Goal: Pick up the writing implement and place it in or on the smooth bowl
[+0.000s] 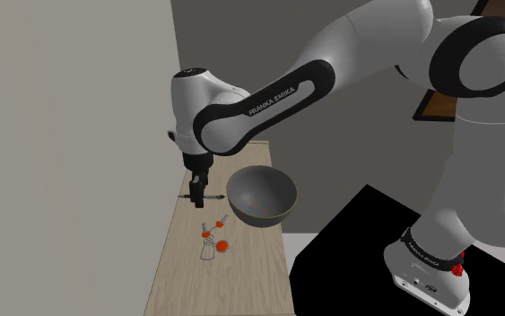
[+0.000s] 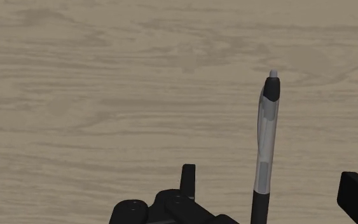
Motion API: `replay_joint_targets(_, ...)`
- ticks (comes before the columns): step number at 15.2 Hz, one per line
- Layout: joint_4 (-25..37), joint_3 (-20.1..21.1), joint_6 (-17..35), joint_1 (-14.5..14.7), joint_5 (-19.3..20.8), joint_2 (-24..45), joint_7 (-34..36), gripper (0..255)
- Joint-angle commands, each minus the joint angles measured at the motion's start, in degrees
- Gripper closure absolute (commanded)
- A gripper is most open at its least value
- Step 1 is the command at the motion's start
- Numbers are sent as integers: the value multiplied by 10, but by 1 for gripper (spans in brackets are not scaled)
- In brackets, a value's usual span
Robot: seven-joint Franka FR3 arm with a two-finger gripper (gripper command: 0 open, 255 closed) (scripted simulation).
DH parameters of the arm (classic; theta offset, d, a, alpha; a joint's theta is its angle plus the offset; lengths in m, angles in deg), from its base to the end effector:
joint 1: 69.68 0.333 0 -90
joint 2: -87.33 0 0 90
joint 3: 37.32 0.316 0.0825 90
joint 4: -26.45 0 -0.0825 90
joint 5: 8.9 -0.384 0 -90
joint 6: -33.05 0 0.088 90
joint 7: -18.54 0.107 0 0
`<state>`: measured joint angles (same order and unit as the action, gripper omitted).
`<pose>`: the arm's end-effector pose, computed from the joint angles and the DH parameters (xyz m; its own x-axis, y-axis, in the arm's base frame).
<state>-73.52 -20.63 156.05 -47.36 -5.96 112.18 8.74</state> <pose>0.5205 0.3971 0.3342 0.6559 0.7548 0.0008 0.7525 -0.6538 -0.0793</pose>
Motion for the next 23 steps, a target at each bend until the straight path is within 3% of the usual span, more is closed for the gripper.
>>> replay_joint_targets(1, 0, 0, 0, 0, 0, 0, 0, 0)
replay_joint_targets(3, 0, 0, 0, 0, 0, 0, 0, 0)
replay_joint_targets(4, 0, 0, 0, 0, 0, 0, 0, 255)
replay_joint_targets(13, 0, 0, 0, 0, 0, 0, 0, 255)
replay_joint_targets(23, 34, 5, -64, -3, -9, -32, -2, 255)
